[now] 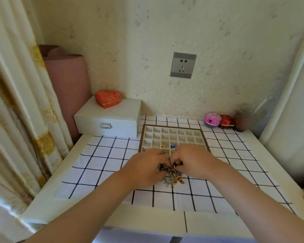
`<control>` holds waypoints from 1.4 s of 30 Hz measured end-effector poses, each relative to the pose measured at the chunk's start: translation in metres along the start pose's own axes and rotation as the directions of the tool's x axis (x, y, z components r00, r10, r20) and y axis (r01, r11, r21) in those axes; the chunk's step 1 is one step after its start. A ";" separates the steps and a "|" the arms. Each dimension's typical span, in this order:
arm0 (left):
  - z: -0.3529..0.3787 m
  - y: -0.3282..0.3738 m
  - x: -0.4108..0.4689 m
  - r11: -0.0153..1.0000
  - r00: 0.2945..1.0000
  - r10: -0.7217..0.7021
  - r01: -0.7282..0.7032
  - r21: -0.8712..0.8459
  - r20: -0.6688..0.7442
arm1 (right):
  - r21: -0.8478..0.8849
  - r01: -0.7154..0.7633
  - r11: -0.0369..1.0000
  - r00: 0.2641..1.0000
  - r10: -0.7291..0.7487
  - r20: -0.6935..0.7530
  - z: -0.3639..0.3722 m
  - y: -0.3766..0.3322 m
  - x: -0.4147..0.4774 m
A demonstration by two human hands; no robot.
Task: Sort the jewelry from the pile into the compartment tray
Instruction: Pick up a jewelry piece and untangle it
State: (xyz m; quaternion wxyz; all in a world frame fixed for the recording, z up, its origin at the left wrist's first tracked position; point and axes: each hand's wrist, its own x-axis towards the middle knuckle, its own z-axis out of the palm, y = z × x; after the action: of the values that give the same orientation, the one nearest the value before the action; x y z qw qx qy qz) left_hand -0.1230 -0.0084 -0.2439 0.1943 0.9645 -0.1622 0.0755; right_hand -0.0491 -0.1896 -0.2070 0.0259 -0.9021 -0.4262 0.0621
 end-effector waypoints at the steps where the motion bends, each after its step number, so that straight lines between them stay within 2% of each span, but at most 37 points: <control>1: 0.001 0.001 0.000 1.000 1.000 -0.007 0.007 0.007 0.029 | -0.019 0.017 1.000 1.000 -0.018 -0.010 0.003 -0.001 -0.001; 4: 0.000 0.002 0.001 1.000 0.997 -0.028 0.027 0.007 0.076 | -0.039 0.046 0.998 0.998 -0.048 -0.049 0.006 -0.001 -0.003; 10: -0.001 0.004 0.003 0.999 0.996 -0.048 0.047 0.013 0.074 | -0.004 0.029 1.000 0.998 -0.029 -0.064 0.009 0.005 -0.004; 12: -0.002 0.005 0.004 0.999 0.997 -0.054 0.054 0.009 0.047 | 0.079 0.008 0.997 0.997 -0.002 -0.074 0.009 0.008 -0.005; 14: -0.004 0.006 0.004 0.996 0.997 -0.081 0.081 -0.047 -0.006 | 0.232 -0.037 0.972 0.995 0.056 -0.077 0.006 0.011 -0.006; 18: -0.008 0.006 0.007 0.945 0.985 -0.157 0.131 -0.301 -0.065 | 0.609 -0.142 0.780 0.987 0.155 0.031 -0.007 0.014 -0.009; 20: -0.009 0.007 0.009 0.877 0.979 -0.197 0.148 -0.457 -0.060 | 0.703 -0.149 0.695 0.985 0.169 0.041 -0.012 0.015 -0.010; 23: -0.010 0.007 0.014 0.794 0.959 -0.271 0.178 -0.582 -0.077 | 0.783 -0.150 0.604 0.983 0.174 0.054 -0.016 0.015 -0.010; 28: -0.015 0.011 0.019 0.642 0.919 -0.392 0.236 -0.730 -0.047 | 0.876 -0.160 0.455 0.981 0.172 0.090 -0.019 0.014 -0.007; 34: -0.017 0.008 0.021 0.499 0.863 -0.502 0.347 -0.794 0.062 | 0.886 -0.165 0.433 0.971 0.230 0.068 -0.016 0.013 -0.002; 38: -0.022 0.007 0.021 0.495 0.846 -0.529 0.366 -0.788 0.061 | 0.908 -0.117 0.402 0.979 0.200 0.038 -0.019 0.009 0.001; 42: -0.026 0.007 0.022 0.486 0.841 -0.538 0.369 -0.792 0.062 | 0.898 -0.108 0.425 0.972 0.236 0.005 -0.017 0.004 0.008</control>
State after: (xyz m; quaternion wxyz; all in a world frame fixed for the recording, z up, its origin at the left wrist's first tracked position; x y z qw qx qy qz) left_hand -0.1071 -0.0097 -0.2130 0.6192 0.7776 0.1027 0.0369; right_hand -0.0389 -0.1859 -0.1917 0.5160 -0.7934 -0.2324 0.2243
